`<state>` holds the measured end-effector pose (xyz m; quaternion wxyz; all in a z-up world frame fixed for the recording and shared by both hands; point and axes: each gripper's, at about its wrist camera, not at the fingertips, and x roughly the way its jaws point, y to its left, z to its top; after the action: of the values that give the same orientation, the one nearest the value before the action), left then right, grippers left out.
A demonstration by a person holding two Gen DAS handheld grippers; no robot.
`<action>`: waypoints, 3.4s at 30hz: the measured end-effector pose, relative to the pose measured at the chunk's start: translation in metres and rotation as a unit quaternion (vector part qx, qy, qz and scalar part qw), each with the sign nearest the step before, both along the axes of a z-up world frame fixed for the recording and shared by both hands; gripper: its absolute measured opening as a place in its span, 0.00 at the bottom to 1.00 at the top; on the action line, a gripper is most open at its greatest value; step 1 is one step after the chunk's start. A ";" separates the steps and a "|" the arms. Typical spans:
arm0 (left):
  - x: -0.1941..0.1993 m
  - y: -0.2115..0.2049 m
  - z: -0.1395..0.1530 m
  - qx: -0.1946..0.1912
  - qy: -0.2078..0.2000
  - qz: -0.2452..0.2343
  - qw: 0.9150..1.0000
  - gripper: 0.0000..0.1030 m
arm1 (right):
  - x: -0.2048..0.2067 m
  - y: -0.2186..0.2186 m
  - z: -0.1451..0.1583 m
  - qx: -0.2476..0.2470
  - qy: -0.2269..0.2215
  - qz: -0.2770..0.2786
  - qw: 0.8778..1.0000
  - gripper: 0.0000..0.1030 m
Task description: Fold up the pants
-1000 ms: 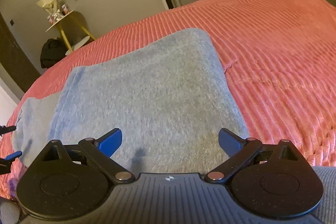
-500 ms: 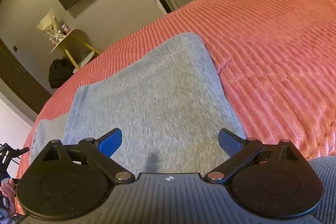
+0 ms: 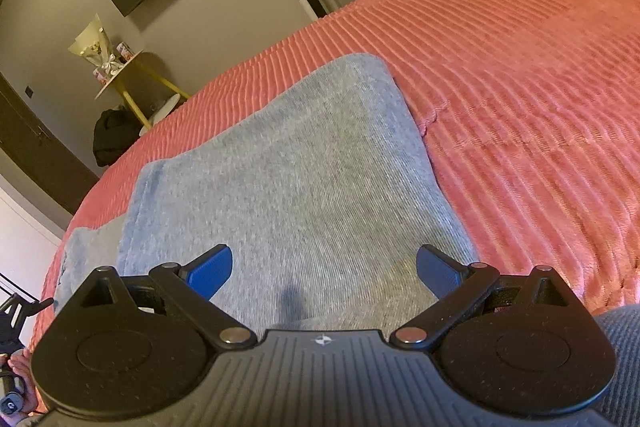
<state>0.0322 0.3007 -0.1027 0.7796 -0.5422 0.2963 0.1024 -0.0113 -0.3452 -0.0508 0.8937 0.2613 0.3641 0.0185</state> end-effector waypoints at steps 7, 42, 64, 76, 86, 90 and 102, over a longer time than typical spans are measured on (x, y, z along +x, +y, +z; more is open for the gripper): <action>0.034 0.007 -0.007 0.031 -0.030 -0.019 0.999 0.73 | 0.004 0.002 -0.002 -0.005 0.001 0.000 1.000 0.96; 0.015 -0.107 0.159 0.290 -0.238 -0.169 0.911 0.21 | 0.005 0.011 0.006 -0.033 -0.022 -0.006 0.999 0.96; -0.050 -0.270 0.109 0.333 -0.063 -0.310 0.888 0.77 | 0.001 -0.035 -0.015 0.243 0.026 -0.002 0.970 0.96; -0.048 -0.263 0.098 0.314 -0.036 -0.325 0.891 0.77 | 0.041 -0.019 -0.032 0.247 0.076 0.040 0.965 0.54; -0.066 -0.265 0.104 0.327 -0.074 -0.338 0.879 0.77 | 0.065 0.023 0.037 0.194 0.020 0.098 0.976 0.43; -0.070 -0.286 0.103 0.381 -0.081 -0.368 0.845 0.78 | 0.075 0.030 0.097 0.204 -0.055 0.117 0.970 0.42; -0.031 -0.284 0.075 0.378 -0.003 -0.339 0.861 0.30 | 0.085 0.039 0.162 0.225 -0.103 0.158 0.956 0.41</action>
<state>0.0015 0.0168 -0.0279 0.9121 -0.0720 0.3982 -0.0654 0.0738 -0.3066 0.1112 0.8302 0.3911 0.2937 0.2675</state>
